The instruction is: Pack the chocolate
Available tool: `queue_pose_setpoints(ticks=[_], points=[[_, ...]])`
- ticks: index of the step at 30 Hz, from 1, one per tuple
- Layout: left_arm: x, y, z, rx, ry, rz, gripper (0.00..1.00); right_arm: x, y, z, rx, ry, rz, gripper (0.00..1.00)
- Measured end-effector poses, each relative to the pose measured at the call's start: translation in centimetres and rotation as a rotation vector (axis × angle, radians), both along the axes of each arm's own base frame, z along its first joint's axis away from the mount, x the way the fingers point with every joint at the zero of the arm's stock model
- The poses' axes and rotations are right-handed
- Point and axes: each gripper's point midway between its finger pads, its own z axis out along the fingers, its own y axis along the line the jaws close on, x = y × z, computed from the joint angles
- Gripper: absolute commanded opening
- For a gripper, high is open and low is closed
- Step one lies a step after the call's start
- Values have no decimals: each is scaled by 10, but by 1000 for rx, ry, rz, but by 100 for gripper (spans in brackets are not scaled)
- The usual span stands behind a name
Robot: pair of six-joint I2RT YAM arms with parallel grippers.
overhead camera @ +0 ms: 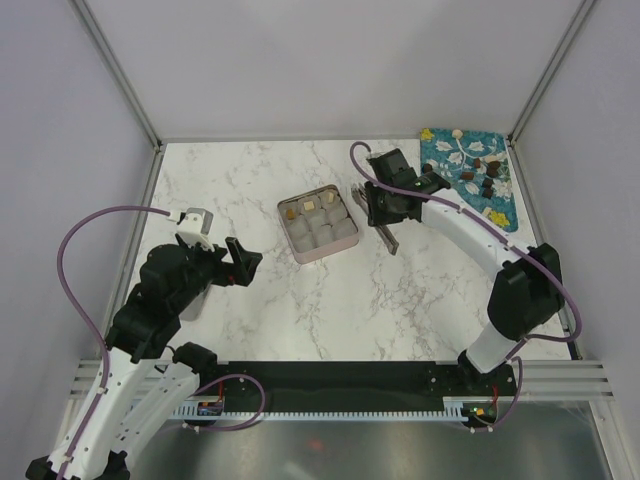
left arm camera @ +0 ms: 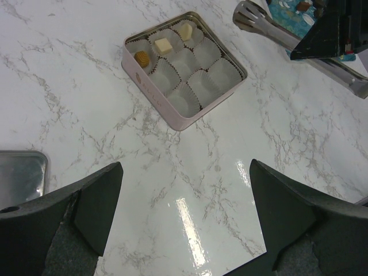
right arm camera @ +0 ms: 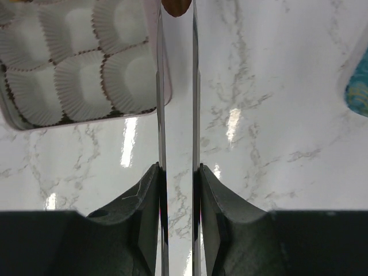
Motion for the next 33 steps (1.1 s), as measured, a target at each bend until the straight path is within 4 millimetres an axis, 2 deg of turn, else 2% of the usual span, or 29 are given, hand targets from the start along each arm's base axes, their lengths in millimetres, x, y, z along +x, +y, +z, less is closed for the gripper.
queue_pose_setpoints(ticks=[4, 7, 14, 22, 33], points=[[0, 0, 0, 0, 0, 0, 100, -19, 33, 1, 4, 3, 82, 34], [0, 0, 0, 0, -1, 0, 99, -24, 45, -1, -2, 8, 107, 34], [0, 0, 0, -1, -2, 0, 100, -23, 57, -15, -26, 33, 116, 35], [0, 0, 0, -1, -2, 0, 100, -32, 72, -28, -49, 57, 152, 38], [0, 0, 0, -1, -2, 0, 100, -27, 74, -29, -72, 41, 141, 43]])
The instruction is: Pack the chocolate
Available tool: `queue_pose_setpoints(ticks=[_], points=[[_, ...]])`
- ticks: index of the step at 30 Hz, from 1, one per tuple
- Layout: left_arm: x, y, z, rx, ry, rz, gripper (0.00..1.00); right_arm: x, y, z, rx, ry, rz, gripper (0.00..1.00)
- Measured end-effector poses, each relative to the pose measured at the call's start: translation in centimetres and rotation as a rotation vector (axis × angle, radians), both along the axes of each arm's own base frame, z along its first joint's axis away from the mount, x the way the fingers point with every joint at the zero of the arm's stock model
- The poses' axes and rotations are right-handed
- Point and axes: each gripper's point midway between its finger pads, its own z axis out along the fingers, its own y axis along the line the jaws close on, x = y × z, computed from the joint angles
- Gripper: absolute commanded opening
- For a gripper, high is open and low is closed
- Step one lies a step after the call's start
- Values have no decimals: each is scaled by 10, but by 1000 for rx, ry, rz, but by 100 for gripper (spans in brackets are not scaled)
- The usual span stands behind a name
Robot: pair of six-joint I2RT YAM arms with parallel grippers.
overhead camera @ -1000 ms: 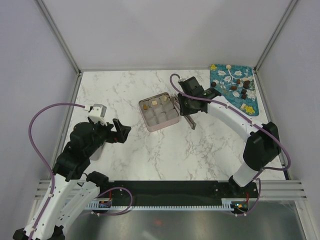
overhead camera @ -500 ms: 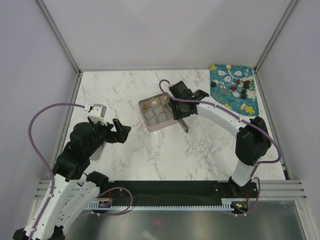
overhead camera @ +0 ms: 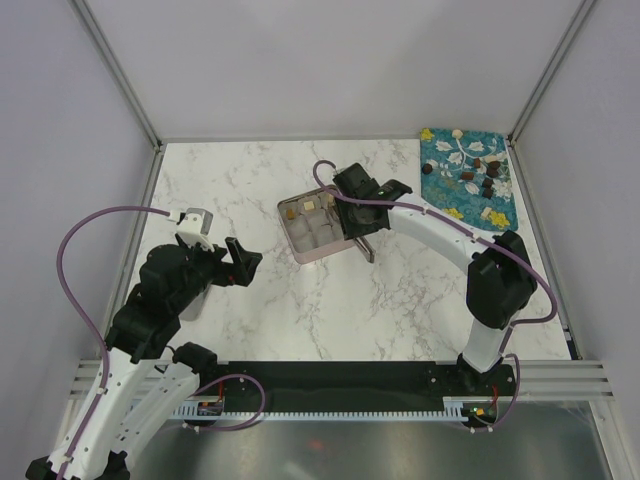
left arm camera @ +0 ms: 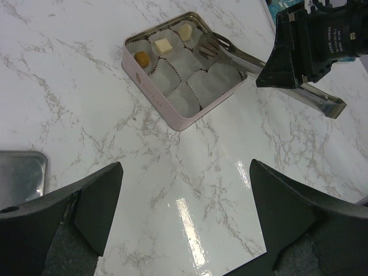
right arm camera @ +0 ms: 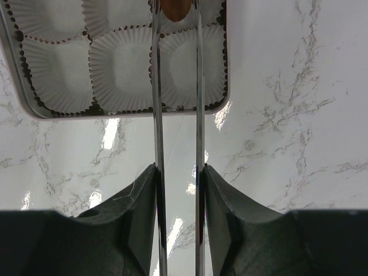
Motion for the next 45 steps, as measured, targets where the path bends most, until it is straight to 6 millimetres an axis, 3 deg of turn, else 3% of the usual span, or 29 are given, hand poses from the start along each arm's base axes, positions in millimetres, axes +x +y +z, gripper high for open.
queue_pose_setpoints(ticks=[7, 15, 22, 27, 30, 37, 45], points=[[0, 0, 0, 0, 0, 0, 100, 3, -1, 1, -6, -10, -7, 47], [0, 0, 1, -1, -3, 1, 100, 7, 3, 9, 7, -28, -7, 45], [0, 0, 1, -1, -4, 1, 100, 15, 7, 32, 29, -72, -8, 44], [-1, 0, 1, -2, -5, 1, 100, 26, -9, 53, -2, -140, -40, 43], [-1, 0, 1, -2, -5, 1, 100, 41, -33, 63, -14, -170, -87, 43], [-1, 0, 1, -2, -5, 1, 100, 85, -152, 65, -96, -192, -364, 44], [-1, 0, 1, -2, -4, 1, 100, 61, -274, 42, -146, -109, -656, 45]])
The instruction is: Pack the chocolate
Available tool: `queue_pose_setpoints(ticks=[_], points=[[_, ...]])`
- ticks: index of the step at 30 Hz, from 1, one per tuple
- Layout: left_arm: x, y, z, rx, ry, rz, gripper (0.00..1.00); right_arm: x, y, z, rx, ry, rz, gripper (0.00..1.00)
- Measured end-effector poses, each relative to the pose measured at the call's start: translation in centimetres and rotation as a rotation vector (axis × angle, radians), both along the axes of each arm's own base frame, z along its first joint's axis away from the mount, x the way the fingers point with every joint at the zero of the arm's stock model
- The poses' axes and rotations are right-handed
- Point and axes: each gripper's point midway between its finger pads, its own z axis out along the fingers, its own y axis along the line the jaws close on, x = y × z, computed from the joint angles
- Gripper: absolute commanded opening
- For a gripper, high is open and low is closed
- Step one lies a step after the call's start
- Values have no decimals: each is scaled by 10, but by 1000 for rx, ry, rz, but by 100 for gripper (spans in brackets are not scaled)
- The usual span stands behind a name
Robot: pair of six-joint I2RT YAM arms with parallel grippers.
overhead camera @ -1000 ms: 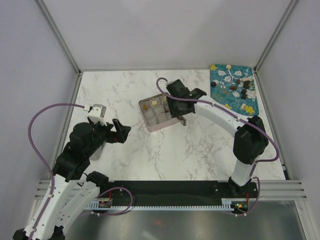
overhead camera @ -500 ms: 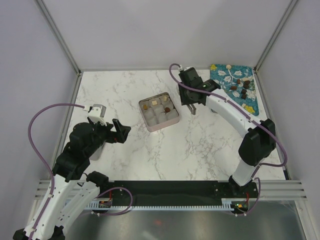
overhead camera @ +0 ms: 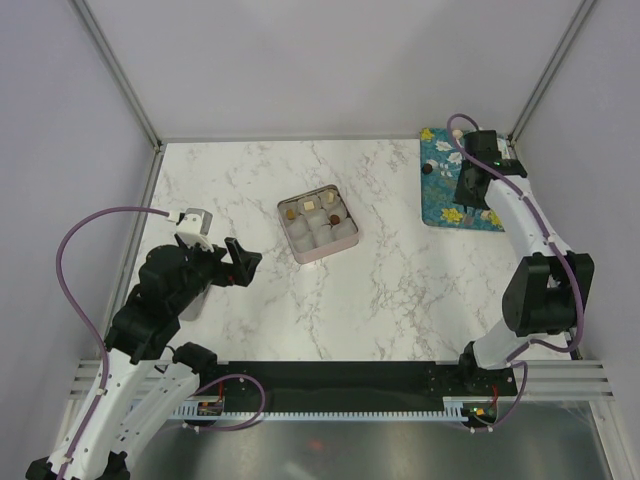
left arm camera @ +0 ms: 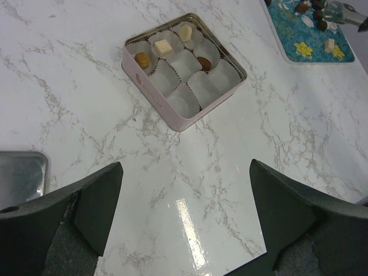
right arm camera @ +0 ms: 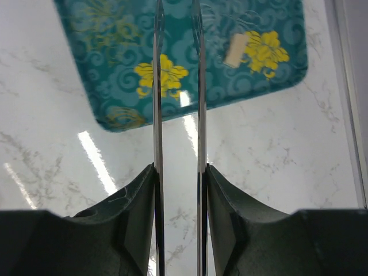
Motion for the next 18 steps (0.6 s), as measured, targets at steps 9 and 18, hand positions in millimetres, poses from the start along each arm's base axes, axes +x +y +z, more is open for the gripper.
queue_pose_setpoints(ticks=[9, 18], points=[[0, 0, 0, -1, -1, -1, 100, -33, -54, -26, 13, 69, -174, 47], [-1, 0, 1, -2, -2, -2, 100, -39, -64, -40, 74, 81, -209, 47]])
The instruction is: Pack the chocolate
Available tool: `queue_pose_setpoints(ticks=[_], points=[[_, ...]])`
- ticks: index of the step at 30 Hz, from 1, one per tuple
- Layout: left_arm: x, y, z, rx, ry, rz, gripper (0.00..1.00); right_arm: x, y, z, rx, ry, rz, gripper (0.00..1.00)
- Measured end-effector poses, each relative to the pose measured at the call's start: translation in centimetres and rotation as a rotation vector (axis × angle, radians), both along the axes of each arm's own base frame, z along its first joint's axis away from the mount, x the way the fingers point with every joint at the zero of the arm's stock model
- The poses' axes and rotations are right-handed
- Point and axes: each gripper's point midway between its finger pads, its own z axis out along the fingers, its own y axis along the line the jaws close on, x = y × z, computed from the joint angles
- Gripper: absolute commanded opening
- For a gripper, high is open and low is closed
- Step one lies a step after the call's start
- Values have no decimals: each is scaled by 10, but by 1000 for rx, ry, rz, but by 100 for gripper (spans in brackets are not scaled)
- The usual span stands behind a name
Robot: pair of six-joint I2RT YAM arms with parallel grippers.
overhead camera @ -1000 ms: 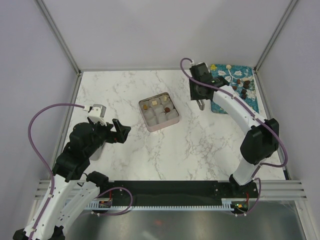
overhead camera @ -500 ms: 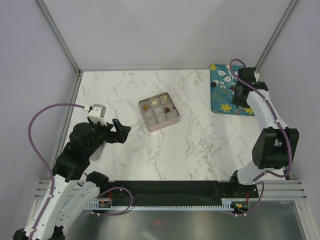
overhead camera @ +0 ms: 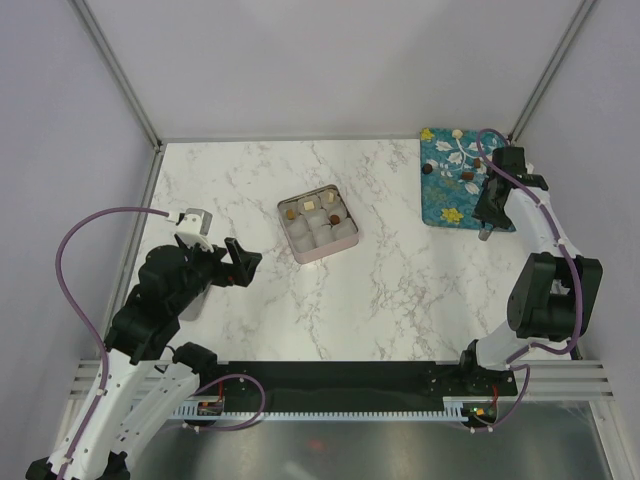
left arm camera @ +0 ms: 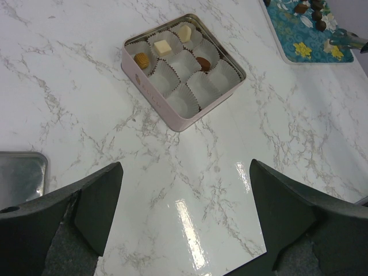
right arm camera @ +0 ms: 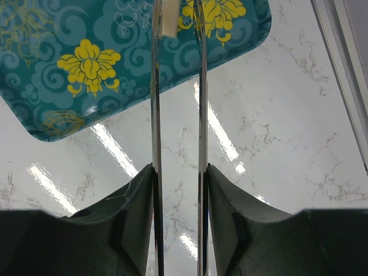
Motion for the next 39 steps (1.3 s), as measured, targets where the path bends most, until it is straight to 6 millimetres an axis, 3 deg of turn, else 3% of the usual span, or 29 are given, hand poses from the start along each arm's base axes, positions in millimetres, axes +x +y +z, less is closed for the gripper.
queue_pose_setpoints(ticks=[14, 29, 39], points=[[0, 0, 0, 0, 0, 0, 100, 3, 6, -12, 51, -17, 17, 47], [0, 0, 0, 0, 0, 0, 100, 5, 8, -13, 72, -22, 27, 32], [0, 0, 0, 0, 0, 0, 100, 8, 30, -12, 116, -30, 89, 30]])
